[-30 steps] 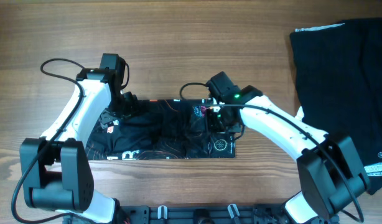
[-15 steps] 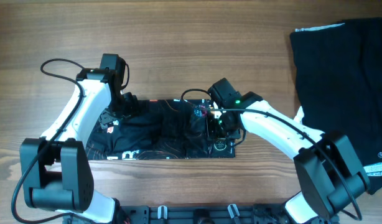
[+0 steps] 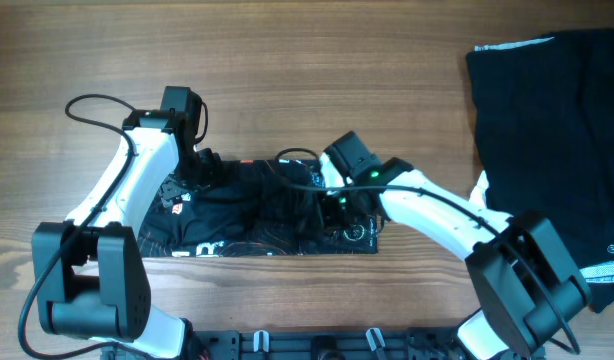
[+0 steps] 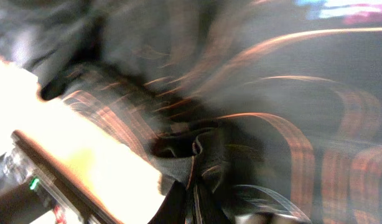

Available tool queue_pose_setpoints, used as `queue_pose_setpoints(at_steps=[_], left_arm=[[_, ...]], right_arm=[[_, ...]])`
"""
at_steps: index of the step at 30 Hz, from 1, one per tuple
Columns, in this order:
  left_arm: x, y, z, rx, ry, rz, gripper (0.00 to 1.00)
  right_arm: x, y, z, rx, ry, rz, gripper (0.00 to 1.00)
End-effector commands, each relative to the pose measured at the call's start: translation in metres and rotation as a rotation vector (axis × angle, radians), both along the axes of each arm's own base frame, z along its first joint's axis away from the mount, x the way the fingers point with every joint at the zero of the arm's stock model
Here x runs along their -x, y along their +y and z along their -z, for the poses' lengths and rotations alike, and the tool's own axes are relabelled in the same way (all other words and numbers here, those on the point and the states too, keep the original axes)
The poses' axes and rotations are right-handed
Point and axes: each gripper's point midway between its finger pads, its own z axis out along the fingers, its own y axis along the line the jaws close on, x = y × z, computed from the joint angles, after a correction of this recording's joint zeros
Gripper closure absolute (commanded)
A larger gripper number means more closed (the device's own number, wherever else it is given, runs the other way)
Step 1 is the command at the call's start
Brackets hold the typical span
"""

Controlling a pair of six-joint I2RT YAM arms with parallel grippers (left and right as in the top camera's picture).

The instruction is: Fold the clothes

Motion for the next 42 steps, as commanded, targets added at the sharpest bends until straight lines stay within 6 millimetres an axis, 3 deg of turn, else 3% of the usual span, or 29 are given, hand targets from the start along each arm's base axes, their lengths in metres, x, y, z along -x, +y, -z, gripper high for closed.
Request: queue_pose_setpoints(at_steps=[1, 2, 4, 8, 12, 15, 18, 22, 23, 26, 30, 33, 37, 42], left_arm=[[0.002, 0.004, -0.001, -0.013, -0.002, -0.022, 0.23], [0.002, 0.004, -0.001, -0.013, -0.002, -0.022, 0.23], [0.002, 0.004, -0.001, -0.013, -0.002, -0.022, 0.23], [0.003, 0.004, -0.001, -0.013, 0.002, -0.021, 0.23], [0.003, 0.005, -0.001, -0.022, 0.001, -0.021, 0.2], [0.002, 0.016, -0.002, -0.085, -0.005, -0.02, 0.09], [0.003, 0.038, -0.004, -0.167, -0.003, -0.045, 0.0], [0.005, 0.081, -0.004, -0.166, -0.004, -0.195, 0.0], [0.008, 0.099, -0.003, -0.163, -0.006, -0.26, 0.0], [0.019, 0.125, 0.0, -0.105, 0.008, -0.392, 0.0], [0.035, 0.149, 0.017, -0.106, 0.009, -0.487, 0.0], [0.031, 0.146, 0.035, -0.053, -0.037, -0.444, 0.01], [0.014, 0.148, 0.041, -0.042, -0.111, -0.378, 0.02], [0.018, 0.145, 0.069, -0.02, -0.039, -0.348, 0.05]], right_arm=[[0.037, 0.038, -0.024, -0.203, 0.001, -0.234, 0.96], [0.043, 0.042, -0.025, -0.205, 0.0, -0.252, 0.95], [0.046, 0.044, -0.021, -0.18, -0.013, -0.263, 0.59], [0.042, 0.04, -0.017, -0.141, -0.03, -0.244, 0.51], [0.031, 0.029, -0.01, -0.048, -0.06, -0.2, 0.51], [-0.001, -0.012, -0.014, 0.179, -0.099, -0.073, 0.51], [-0.028, -0.057, -0.023, 0.332, -0.102, 0.12, 0.5], [-0.042, -0.089, -0.026, 0.349, -0.053, 0.256, 0.48], [-0.043, -0.092, -0.026, 0.352, -0.047, 0.267, 0.48], [-0.043, -0.093, -0.026, 0.354, -0.041, 0.279, 0.48], [-0.043, -0.092, -0.026, 0.349, -0.026, 0.299, 0.47], [-0.043, -0.092, -0.026, 0.348, -0.026, 0.299, 0.47], [-0.041, -0.093, -0.026, 0.352, -0.021, 0.298, 0.47], [-0.041, -0.093, -0.026, 0.353, -0.021, 0.297, 0.47]])
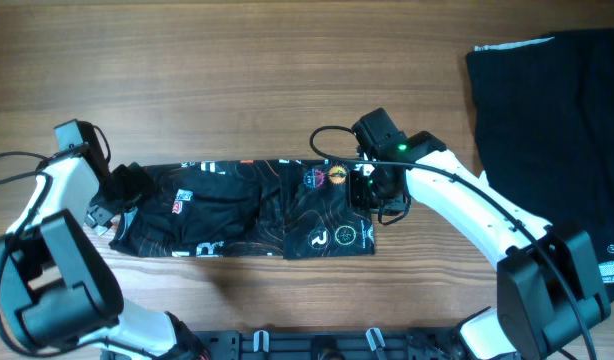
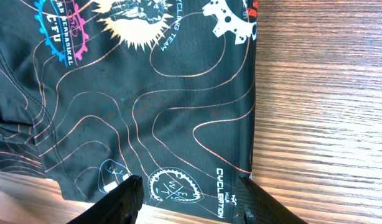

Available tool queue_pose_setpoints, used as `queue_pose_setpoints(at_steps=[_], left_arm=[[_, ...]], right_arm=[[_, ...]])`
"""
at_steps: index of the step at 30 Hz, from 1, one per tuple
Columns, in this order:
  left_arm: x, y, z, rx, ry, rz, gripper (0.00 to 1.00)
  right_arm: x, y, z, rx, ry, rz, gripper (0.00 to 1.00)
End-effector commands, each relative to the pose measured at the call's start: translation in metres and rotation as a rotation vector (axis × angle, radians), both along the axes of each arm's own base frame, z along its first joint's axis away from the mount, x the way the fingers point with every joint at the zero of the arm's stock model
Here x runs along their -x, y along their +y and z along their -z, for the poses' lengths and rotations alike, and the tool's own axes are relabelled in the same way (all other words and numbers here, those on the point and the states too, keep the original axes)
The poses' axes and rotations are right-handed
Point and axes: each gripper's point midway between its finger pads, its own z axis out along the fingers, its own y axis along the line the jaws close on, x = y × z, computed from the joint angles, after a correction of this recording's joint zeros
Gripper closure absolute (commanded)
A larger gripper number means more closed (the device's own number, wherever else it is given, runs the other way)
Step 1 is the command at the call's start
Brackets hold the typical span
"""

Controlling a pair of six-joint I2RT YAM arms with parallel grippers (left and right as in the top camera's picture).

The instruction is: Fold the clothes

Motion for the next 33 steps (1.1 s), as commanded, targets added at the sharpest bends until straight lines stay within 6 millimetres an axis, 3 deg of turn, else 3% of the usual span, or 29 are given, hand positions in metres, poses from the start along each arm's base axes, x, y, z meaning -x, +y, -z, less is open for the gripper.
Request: queue_pose_setpoints(at_steps=[1, 4, 7, 10, 13, 17, 27, 30, 31, 32, 33], left_arm=[[0.009, -0.009, 0.028, 0.064, 0.075, 0.035, 0.06], [0.012, -0.021, 0.043, 0.139, 0.095, 0.065, 0.15], [0.017, -0.024, 0.046, 0.154, 0.121, 0.063, 0.46], [0.018, -0.024, 0.046, 0.155, 0.125, 0.063, 0.51], [0.02, -0.023, 0.046, 0.149, 0.137, 0.062, 0.74], [0.022, -0.024, 0.046, 0.152, 0.144, 0.062, 0.93], [0.023, -0.023, 0.046, 0.143, 0.151, 0.057, 0.96], [0.024, -0.023, 0.046, 0.144, 0.153, 0.054, 0.53], [0.024, -0.023, 0.046, 0.145, 0.155, 0.054, 0.22], [0.025, -0.023, 0.046, 0.145, 0.155, 0.054, 0.05], [0.024, -0.023, 0.046, 0.145, 0.155, 0.061, 0.0]], right_arm=[[-0.008, 0.001, -0.01, -0.006, -0.035, 0.013, 0.47], [-0.008, 0.001, -0.01, -0.006, -0.035, 0.013, 0.47], [-0.008, 0.001, -0.01, -0.006, -0.035, 0.013, 0.47], [-0.008, 0.001, -0.01, -0.006, -0.035, 0.013, 0.47], [-0.008, 0.001, -0.01, -0.006, -0.035, 0.013, 0.47], [-0.008, 0.001, -0.01, -0.006, -0.035, 0.013, 0.47], [-0.007, 0.001, -0.01, -0.005, -0.034, 0.013, 0.47], [-0.007, 0.001, -0.01, -0.004, -0.031, 0.014, 0.47], [-0.006, 0.0, -0.01, -0.002, -0.027, 0.019, 0.47], [-0.005, 0.0, -0.009, 0.0, -0.019, 0.031, 0.47], [-0.004, -0.001, -0.009, 0.003, -0.012, 0.037, 0.46]])
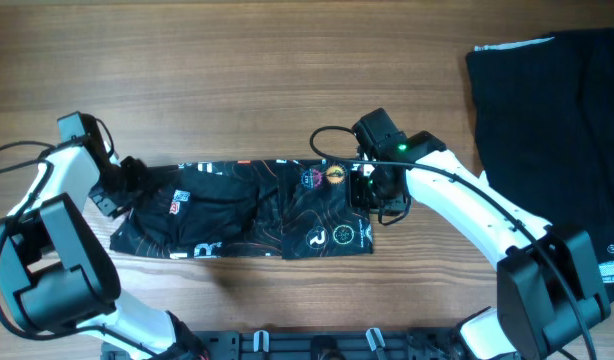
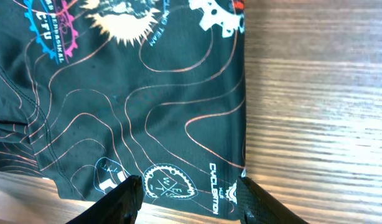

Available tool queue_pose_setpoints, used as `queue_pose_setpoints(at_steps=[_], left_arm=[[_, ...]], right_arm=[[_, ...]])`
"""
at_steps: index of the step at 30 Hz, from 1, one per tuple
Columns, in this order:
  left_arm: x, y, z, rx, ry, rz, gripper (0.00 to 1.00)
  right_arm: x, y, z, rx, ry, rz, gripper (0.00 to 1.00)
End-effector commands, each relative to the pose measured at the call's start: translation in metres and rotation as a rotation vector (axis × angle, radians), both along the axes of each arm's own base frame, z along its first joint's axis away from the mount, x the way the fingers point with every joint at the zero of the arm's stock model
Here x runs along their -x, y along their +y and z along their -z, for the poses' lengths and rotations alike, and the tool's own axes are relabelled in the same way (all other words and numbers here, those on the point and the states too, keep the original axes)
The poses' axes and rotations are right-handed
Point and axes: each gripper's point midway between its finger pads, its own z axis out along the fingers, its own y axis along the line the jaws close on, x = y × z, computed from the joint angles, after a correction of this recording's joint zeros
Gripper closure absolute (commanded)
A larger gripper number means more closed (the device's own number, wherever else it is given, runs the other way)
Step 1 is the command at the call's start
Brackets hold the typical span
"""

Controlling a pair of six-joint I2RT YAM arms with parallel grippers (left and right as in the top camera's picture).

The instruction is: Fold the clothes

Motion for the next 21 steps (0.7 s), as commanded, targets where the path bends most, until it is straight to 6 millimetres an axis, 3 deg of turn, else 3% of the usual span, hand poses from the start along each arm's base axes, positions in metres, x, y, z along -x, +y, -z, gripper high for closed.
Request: queue_pose_setpoints(at_steps=[1, 3, 6, 8, 9, 12, 14, 17, 21], left_arm=[[0.038, -0.013, 0.038, 0.069, 0.143, 0.072, 0.0], [0.025, -0.033, 0.035, 0.185, 0.048, 0.225, 0.0], [0.025, -0.034, 0.035, 0.188, 0.04, 0.272, 0.01], [0.026, -0.036, 0.035, 0.196, 0.035, 0.291, 0.08], [0.024, -0.039, 0.034, 0.217, 0.022, 0.297, 0.19], [0.018, -0.058, 0.028, 0.318, -0.044, 0.355, 0.12], [0.021, -0.06, 0.027, 0.327, -0.035, 0.361, 0.15], [0.028, -0.063, 0.026, 0.345, -0.008, 0.357, 0.27], [0.044, -0.062, 0.033, 0.329, 0.052, 0.323, 0.25]], right_arm=[[-0.004, -0.001, -0.009, 0.002, -0.014, 0.036, 0.47], [-0.001, -0.002, -0.009, 0.009, -0.001, 0.045, 0.46], [0.003, -0.005, -0.008, 0.019, 0.017, 0.045, 0.46], [0.004, -0.005, -0.008, 0.021, 0.02, 0.045, 0.46], [0.004, -0.005, -0.008, 0.021, 0.02, 0.045, 0.46], [0.004, -0.005, -0.008, 0.021, 0.021, 0.045, 0.46], [0.004, -0.005, -0.008, 0.022, 0.021, 0.045, 0.45], [0.004, -0.005, -0.008, 0.022, 0.021, 0.045, 0.44], [0.003, -0.006, -0.008, 0.028, 0.018, 0.045, 0.43]])
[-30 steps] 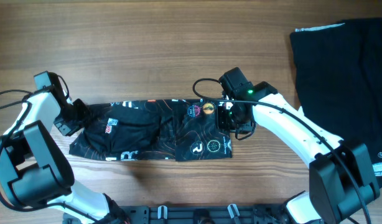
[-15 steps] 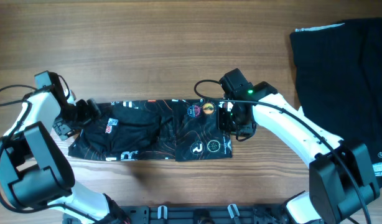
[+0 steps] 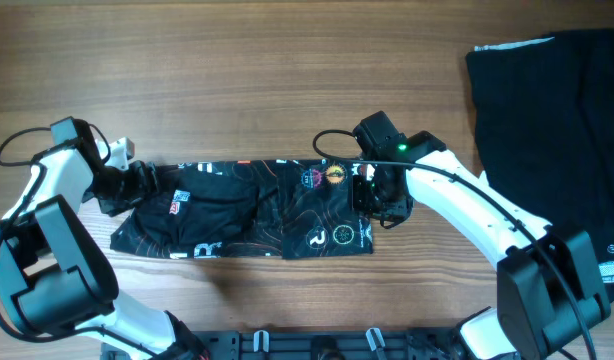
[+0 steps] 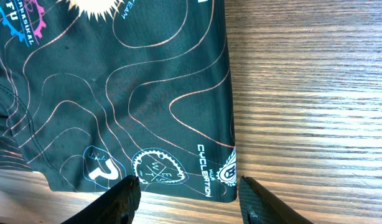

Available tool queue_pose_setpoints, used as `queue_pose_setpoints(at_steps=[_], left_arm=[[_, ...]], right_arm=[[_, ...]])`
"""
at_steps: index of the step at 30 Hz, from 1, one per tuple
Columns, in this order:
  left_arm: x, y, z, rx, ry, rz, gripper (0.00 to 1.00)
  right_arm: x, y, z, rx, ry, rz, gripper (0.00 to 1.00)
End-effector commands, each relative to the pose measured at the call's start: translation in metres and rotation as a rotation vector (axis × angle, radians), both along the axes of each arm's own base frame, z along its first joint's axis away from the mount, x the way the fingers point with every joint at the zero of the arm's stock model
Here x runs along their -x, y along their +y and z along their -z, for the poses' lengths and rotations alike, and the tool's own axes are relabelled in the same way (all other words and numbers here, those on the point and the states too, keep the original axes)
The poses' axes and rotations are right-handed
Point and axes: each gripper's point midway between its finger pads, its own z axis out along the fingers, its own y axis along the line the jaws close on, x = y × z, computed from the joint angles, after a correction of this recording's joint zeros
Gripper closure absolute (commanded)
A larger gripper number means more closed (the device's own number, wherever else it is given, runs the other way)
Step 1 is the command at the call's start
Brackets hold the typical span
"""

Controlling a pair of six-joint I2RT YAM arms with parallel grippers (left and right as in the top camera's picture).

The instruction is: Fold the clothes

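Note:
A black jersey [image 3: 247, 205] with orange contour lines and round logos lies flat as a long strip across the table's middle. My left gripper [image 3: 135, 180] is at the strip's left end, touching the fabric; whether it holds it cannot be told from overhead. My right gripper [image 3: 372, 195] hovers over the strip's right edge. In the right wrist view the right gripper [image 4: 190, 198] stands open with nothing between its fingers [image 4: 125, 200]. The jersey's [image 4: 116, 93] front right corner lies just beyond them.
A large plain black cloth [image 3: 557, 130] covers the table's far right, with white bits showing at its edge [image 3: 479, 185]. Bare wooden table [image 3: 287, 80] stretches behind the jersey. The right arm's cable [image 3: 327, 140] loops over the jersey's top edge.
In the right wrist view the jersey's right edge and front corner have shifted left and up, so more bare wood shows. The left gripper stays at the strip's left end, barely moved.
At first the jersey was bunched and shorter, with both grippers in the fabric near its middle. Later it lay stretched into a long strip, the left gripper at its far left end and the right gripper open above its right part. Little has changed from then.

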Motion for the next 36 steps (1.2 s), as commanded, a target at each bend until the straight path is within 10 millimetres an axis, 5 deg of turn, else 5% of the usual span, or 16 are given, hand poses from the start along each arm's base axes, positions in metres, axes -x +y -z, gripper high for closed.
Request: queue_pose_setpoints(at_steps=[1, 10, 15, 22, 28, 36], left_arm=[[0.049, -0.028, 0.042, 0.096, 0.195, -0.027, 0.27], [0.057, -0.017, 0.046, 0.027, 0.252, -0.098, 0.96], [0.045, 0.005, 0.036, -0.052, 0.269, -0.214, 0.96], [-0.005, 0.047, -0.053, -0.118, 0.228, -0.284, 0.96], [0.005, -0.02, -0.08, 0.038, 0.336, -0.176, 0.96], [0.019, -0.134, -0.087, 0.046, 0.41, 0.163, 0.96]], right_arm=[[-0.008, -0.001, -0.009, 0.006, -0.04, 0.015, 0.43], [-0.009, -0.001, -0.009, 0.005, -0.041, 0.011, 0.43], [-0.01, -0.002, -0.008, 0.016, -0.045, 0.022, 0.43], [-0.03, -0.04, -0.007, 0.048, -0.07, 0.074, 0.43], [-0.042, -0.068, -0.007, 0.072, -0.089, 0.106, 0.43], [-0.044, -0.071, -0.007, 0.074, -0.096, 0.09, 0.43]])
